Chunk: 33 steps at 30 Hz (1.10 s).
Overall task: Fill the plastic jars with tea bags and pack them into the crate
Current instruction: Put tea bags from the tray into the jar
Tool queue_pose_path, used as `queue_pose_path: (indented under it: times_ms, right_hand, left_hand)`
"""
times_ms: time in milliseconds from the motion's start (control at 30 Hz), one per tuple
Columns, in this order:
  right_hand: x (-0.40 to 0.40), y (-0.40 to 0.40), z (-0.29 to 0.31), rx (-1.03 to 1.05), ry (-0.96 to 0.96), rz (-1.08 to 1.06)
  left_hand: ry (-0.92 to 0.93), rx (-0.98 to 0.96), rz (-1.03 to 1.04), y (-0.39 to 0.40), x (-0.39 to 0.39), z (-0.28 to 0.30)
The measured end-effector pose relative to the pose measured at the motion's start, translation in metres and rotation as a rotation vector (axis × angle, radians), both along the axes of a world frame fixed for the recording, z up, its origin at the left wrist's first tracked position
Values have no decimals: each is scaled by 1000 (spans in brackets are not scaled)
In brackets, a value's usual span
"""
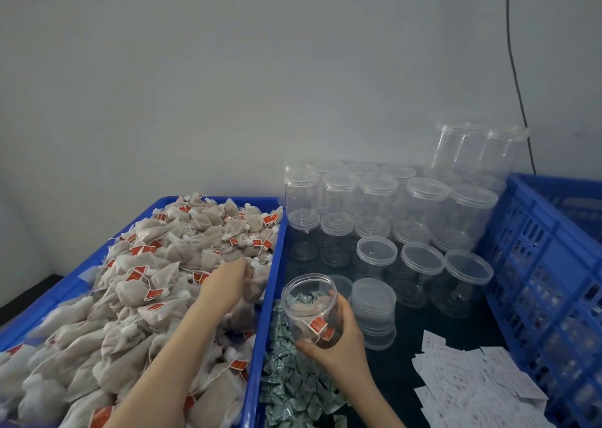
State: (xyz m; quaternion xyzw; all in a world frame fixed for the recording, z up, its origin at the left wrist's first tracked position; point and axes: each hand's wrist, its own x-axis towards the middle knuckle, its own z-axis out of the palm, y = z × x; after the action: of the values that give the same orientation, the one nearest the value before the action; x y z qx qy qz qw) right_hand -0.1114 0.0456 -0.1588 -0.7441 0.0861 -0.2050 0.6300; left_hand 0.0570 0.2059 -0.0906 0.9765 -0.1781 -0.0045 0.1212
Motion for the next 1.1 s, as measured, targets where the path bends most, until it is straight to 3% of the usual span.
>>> queue_pose_path:
  times_ms: [167, 267, 433, 533, 667, 800, 1033, 1100]
  right_hand:
    - [0, 3, -1, 11, 23, -4]
    - [2, 5, -2, 17, 35, -12]
    - [3, 6, -7, 10, 42, 5]
    - [4, 7, -7, 4, 50, 12]
    - [6, 9, -6, 25, 61, 1]
    - [6, 10, -6, 20, 58, -10]
    - [1, 6, -5, 55, 26, -51]
    - [-1, 5, -4, 58, 23, -67]
  left_hand:
    - [-213, -298, 3, 4, -4, 8]
    - [-257, -572, 44, 1, -9, 14]
    - [-142, -992, 15, -6, -18, 24]
    - [-37, -1096, -82, -13, -24, 26]
    - [108, -1122, -214, -24, -35, 25]
    - [183, -1011, -358, -31, -43, 21]
    - [-137, -625, -589, -35, -55, 11]
    - [-148, -524, -628, -38, -59, 12]
